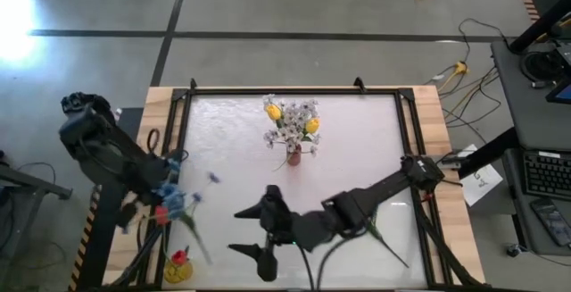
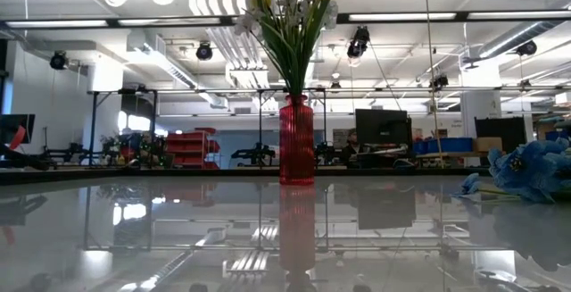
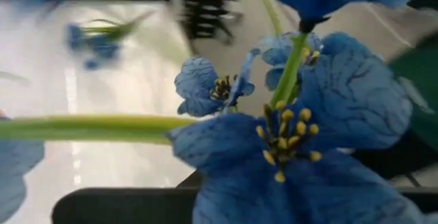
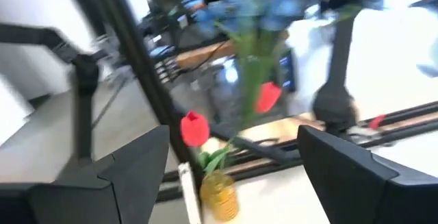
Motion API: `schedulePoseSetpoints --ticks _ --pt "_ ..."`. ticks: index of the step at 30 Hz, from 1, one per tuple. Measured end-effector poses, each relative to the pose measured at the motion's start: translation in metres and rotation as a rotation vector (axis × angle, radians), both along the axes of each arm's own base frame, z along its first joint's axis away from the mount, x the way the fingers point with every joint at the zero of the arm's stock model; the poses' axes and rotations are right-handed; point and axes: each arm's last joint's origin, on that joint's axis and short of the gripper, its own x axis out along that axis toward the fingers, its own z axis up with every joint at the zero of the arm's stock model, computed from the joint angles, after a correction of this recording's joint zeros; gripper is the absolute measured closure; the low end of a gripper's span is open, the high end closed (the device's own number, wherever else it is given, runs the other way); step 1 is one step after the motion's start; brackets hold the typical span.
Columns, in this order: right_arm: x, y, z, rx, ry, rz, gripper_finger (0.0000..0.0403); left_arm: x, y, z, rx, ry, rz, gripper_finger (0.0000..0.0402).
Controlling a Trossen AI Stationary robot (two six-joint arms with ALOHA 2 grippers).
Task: Sort flowers into vase by color
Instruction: Put the left blue flower into the yellow flower vase
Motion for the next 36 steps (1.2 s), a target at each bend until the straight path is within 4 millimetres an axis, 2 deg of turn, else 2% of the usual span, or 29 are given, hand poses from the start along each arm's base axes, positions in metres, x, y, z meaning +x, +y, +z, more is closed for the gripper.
schedulePoseSetpoints --ticks 4,11,16,22,25,31,36 --pt "-0.017 0.015 0.007 -0.028 -0.026 -0.162 0.0103 -0.009 0.000 0.015 0.016 0.015 -0.158 0.0401" --pt "-0.030 0.025 0.004 0.013 -0.038 -0.403 0.0117 -0.018 -0.013 0.014 0.212 0.099 -0.307 0.0402" --pt "-0.028 0.029 -0.005 0.053 -0.033 -0.441 0.0125 -0.020 -0.036 0.013 0.235 0.065 -0.410 0.0402" --pt "-0.025 0.029 -0.011 0.040 -0.018 -0.457 0.0135 -0.021 -0.071 -0.001 0.361 0.059 -0.490 0.0401" --pt "-0.024 0.028 -0.011 0.039 -0.016 -0.462 0.0140 -0.017 -0.083 -0.008 0.411 0.080 -0.492 0.0401" --pt "-0.024 0.028 -0.011 0.035 -0.012 -0.462 0.0145 -0.012 -0.093 -0.016 0.446 0.115 -0.489 0.0401" --pt "-0.025 0.028 -0.013 0.040 -0.001 -0.459 0.0143 -0.013 -0.092 -0.021 0.473 0.185 -0.453 0.0401"
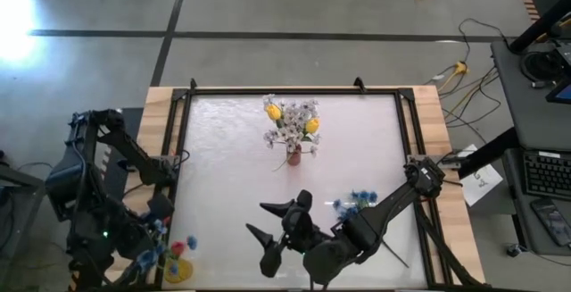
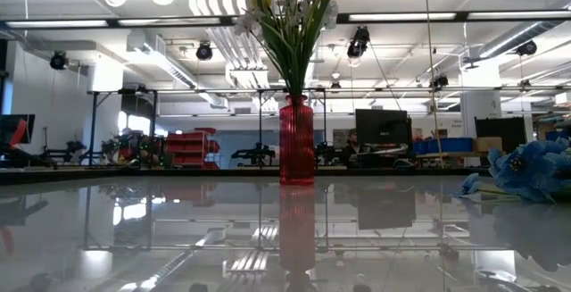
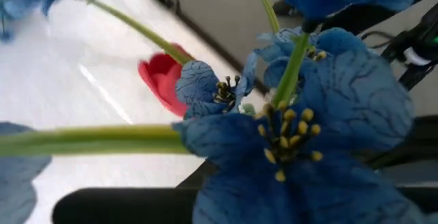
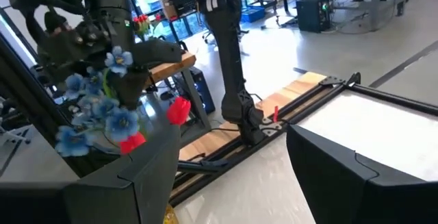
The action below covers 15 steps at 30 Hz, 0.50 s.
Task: Sort flowers into vase by color
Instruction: Put the left blue flower into the yellow flower vase
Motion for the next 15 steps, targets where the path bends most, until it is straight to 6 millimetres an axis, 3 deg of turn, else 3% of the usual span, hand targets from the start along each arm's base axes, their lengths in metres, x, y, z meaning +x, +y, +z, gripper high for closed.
schedulePoseSetpoints --ticks 15 --pt "0.000 0.000 -0.003 0.018 0.023 0.024 0.0149 -0.010 -0.008 -0.013 -0.055 0.001 0.032 0.0401"
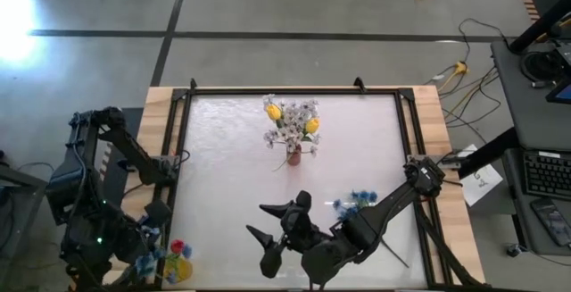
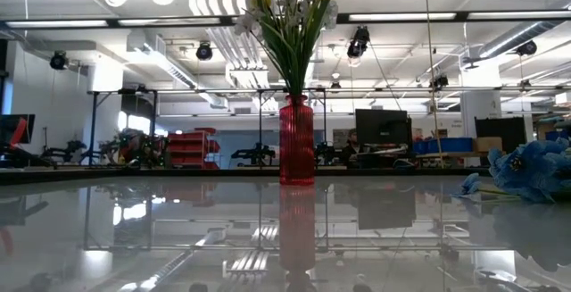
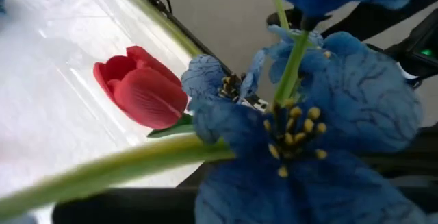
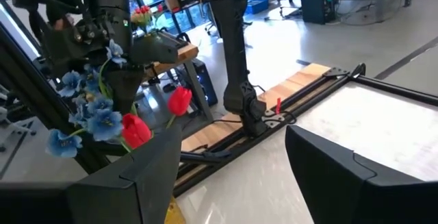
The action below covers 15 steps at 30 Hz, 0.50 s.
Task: Sort flowers into vase by color
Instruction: Put the left blue flower into the yellow flower vase
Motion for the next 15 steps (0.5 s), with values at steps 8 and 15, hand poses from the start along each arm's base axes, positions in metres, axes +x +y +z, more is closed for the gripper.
schedulePoseSetpoints --ticks 8,15 --pt "0.000 0.000 0.000 -0.002 0.003 0.000 0.0156 -0.005 0.018 0.010 -0.019 -0.050 0.046 0.0401" --pt "0.000 0.000 -0.001 -0.004 0.005 0.000 0.0159 -0.009 0.020 0.019 -0.096 -0.048 0.036 0.0401"
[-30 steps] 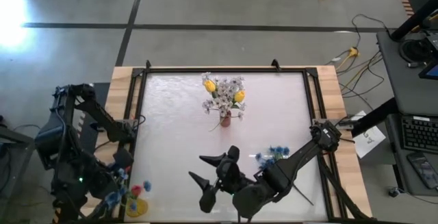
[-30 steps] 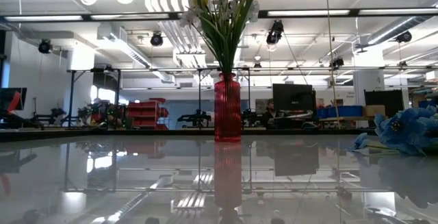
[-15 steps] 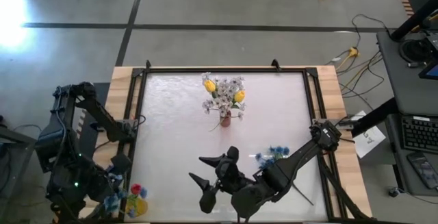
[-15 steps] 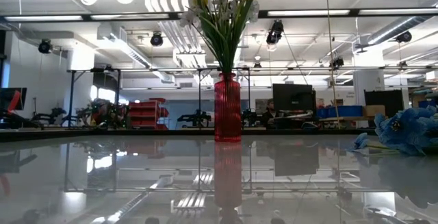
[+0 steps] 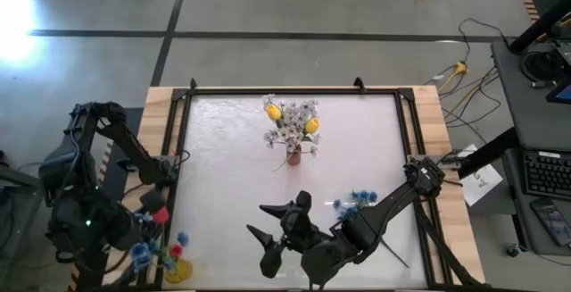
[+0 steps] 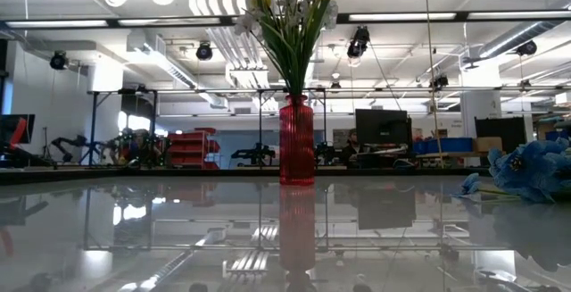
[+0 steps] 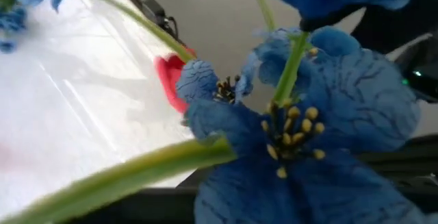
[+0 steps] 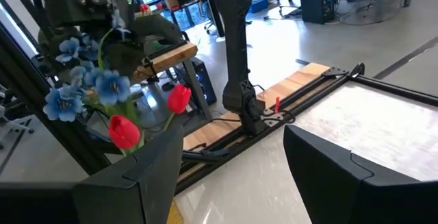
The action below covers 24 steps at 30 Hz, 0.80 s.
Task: Sort flowers into vase by color
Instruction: Put the left blue flower into the yellow flower vase
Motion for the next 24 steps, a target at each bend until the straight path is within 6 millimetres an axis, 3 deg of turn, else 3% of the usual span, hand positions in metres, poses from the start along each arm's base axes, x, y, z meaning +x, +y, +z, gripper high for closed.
schedulePoseSetpoints --ticks 7,20,24 --pt "0.000 0.000 0.000 -0.003 0.004 0.000 0.0161 -0.005 -0.020 -0.013 0.062 0.004 -0.031 0.0401" --pt "-0.001 0.001 -0.001 0.027 -0.007 -0.003 0.0163 -0.008 -0.030 -0.029 0.095 -0.021 -0.039 0.0401" --pt "-0.002 0.003 -0.001 0.027 -0.005 0.001 0.0161 -0.012 -0.033 -0.042 0.131 -0.001 -0.046 0.0401"
